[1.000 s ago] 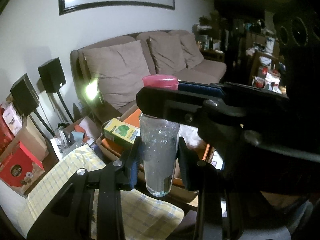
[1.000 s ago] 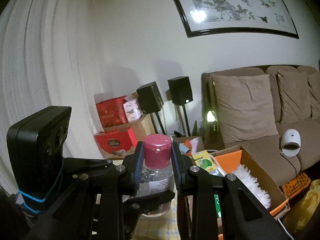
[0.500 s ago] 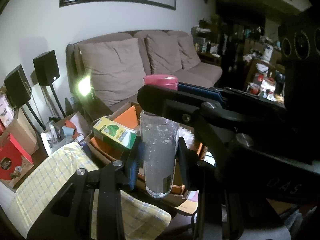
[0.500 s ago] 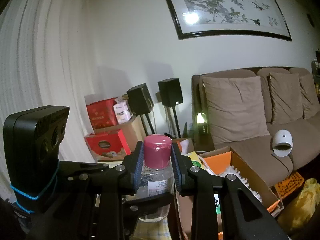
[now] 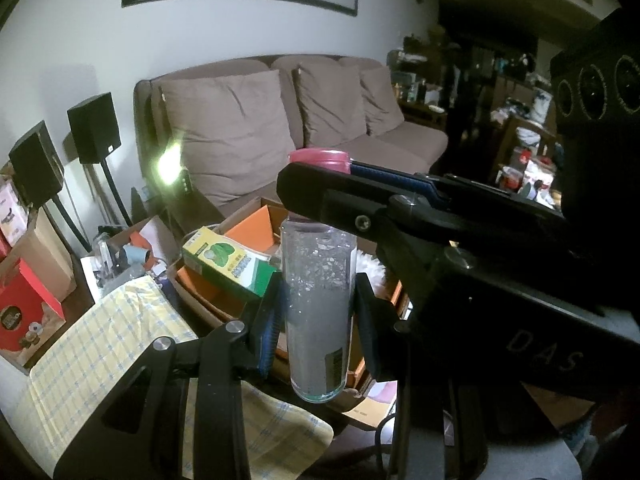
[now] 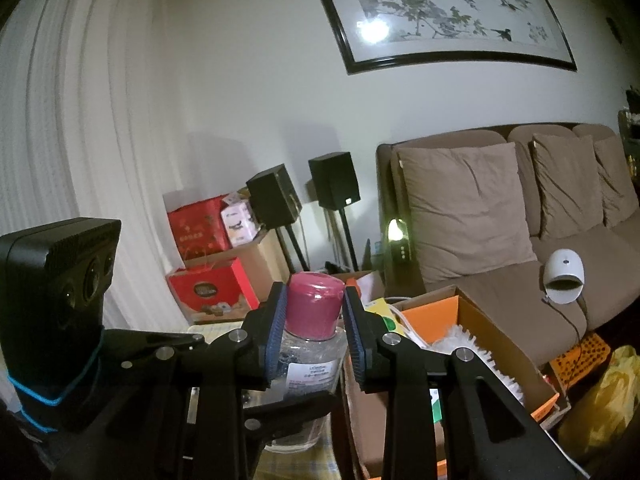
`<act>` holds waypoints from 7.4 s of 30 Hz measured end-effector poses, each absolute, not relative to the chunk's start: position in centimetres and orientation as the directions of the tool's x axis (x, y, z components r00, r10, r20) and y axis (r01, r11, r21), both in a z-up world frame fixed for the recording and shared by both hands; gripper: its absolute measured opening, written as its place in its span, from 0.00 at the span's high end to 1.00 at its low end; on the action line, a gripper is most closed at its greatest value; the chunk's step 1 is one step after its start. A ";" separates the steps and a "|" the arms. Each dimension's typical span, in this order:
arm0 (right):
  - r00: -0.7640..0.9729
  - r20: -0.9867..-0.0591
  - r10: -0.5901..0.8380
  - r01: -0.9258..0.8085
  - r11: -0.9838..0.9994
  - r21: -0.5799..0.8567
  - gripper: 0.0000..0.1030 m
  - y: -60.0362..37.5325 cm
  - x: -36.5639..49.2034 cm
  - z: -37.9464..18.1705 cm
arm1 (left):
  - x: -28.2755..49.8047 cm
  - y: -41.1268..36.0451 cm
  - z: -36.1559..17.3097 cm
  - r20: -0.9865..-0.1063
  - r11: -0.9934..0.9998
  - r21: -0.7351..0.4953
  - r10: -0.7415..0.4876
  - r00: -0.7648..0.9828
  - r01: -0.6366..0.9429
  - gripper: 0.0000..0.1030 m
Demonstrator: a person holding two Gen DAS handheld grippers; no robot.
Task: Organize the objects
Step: 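Hold the bottle with both grippers above the box beside the duster, then lower the bottle with both grippers into the box beside the duster, then open both grippers to release the bottle in the box, then move both grippers back over the tablecloth toward the white earphones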
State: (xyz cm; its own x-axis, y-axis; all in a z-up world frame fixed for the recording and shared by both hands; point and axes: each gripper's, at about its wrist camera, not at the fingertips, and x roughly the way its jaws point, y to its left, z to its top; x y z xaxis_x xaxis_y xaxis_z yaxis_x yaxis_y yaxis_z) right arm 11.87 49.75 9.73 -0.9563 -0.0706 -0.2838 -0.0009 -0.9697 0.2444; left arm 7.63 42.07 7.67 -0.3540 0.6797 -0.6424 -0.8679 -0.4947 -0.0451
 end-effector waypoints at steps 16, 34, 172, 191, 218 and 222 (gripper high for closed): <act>-0.955 -0.289 -0.065 -0.022 -0.957 0.288 0.72 51.6 12.2 9.3 | 7.7 44.9 7.6 -0.679 -0.433 0.007 0.660 -0.322 -0.902 0.69; -0.956 -0.290 0.038 -0.148 -0.919 0.366 0.72 57.3 13.7 8.0 | 7.8 49.9 6.1 -0.692 -0.328 0.014 0.679 -0.246 -0.945 0.69; -0.738 -0.668 0.096 -0.349 -0.902 0.256 0.69 58.5 7.4 0.3 | 0.0 38.7 -3.1 -0.702 -0.635 -0.208 0.627 -0.339 -0.744 0.78; -0.777 -0.623 0.091 -0.305 -0.920 0.246 0.63 56.8 8.0 2.3 | -3.7 29.2 -3.8 -0.712 -0.777 -0.269 0.558 -0.425 -0.569 0.73; -0.738 -0.675 0.018 -0.236 -0.943 0.233 0.63 54.5 5.7 0.2 | -9.7 12.1 -1.7 -0.690 -0.939 -0.247 0.344 -0.638 -0.239 0.52; -0.750 -0.661 0.013 -0.220 -0.948 0.230 0.63 53.0 5.4 1.1 | -9.8 11.4 -2.3 -0.699 -0.942 -0.231 0.334 -0.633 -0.243 0.51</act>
